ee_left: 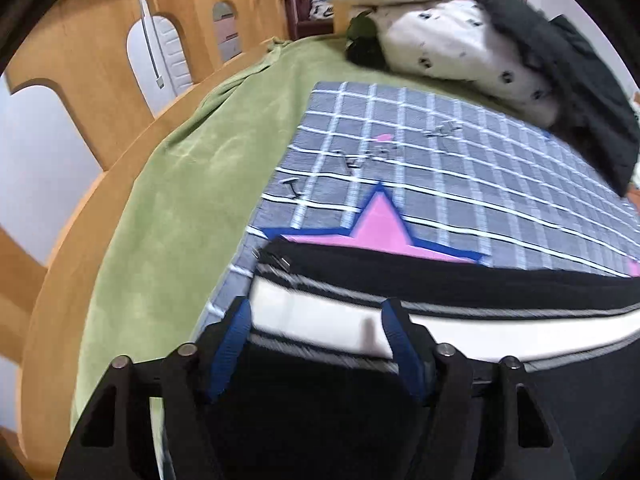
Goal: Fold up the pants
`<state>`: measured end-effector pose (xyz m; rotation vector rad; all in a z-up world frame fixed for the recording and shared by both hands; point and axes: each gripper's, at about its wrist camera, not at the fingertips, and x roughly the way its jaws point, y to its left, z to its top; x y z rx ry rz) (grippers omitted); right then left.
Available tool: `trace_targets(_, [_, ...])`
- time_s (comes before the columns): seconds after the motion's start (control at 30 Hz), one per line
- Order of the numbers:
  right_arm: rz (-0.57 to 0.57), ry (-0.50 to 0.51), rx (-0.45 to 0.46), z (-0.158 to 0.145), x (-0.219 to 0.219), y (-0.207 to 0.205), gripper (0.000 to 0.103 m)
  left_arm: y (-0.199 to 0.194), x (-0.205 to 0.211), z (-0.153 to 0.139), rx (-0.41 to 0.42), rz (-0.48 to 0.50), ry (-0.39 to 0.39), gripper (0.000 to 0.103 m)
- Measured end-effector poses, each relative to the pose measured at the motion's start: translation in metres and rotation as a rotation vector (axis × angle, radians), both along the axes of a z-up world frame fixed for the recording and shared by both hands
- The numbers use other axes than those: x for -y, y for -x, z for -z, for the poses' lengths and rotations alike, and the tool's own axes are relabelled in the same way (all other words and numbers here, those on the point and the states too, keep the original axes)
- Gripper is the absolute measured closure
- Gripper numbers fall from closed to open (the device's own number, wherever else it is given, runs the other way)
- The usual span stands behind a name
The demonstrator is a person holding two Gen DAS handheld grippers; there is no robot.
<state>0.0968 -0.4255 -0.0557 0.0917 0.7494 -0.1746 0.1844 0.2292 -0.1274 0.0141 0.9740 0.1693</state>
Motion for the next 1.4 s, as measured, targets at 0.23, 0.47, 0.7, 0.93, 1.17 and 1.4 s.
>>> trace_targets(0.23, [-0.326,-0.027,-0.077,0.036,-0.106,-0.065,0.049,-0.006,-0.012,0.008,0.017,0.03,0.057,0.05])
trace_targets(0.47, [-0.546,0.072,-0.298,0.094,-0.172,-0.109,0.049,-0.008,-0.031,0.011,0.031,-0.004,0.129,0.069])
trace_targets(0.7, [-0.572,0.122,-0.312,0.103,-0.18,-0.118,0.048,-0.009,-0.048,0.009,0.03,-0.018,0.211,0.078])
trace_targets(0.93, [-0.643,0.18,-0.295,0.103,-0.191,-0.111,0.098,-0.01,-0.048,0.013,0.033,0.009,0.195,0.08])
trace_targets(1.17, [-0.631,0.078,-0.146,0.06,-0.171,-0.094,0.1,0.013,-0.054,-0.022,0.191,0.038,0.211,0.095])
trace_targets(1.4, [-0.588,0.047,-0.14,0.074,-0.168,-0.123,0.1,-0.021,-0.062,0.01,0.124,-0.104,0.161,0.101])
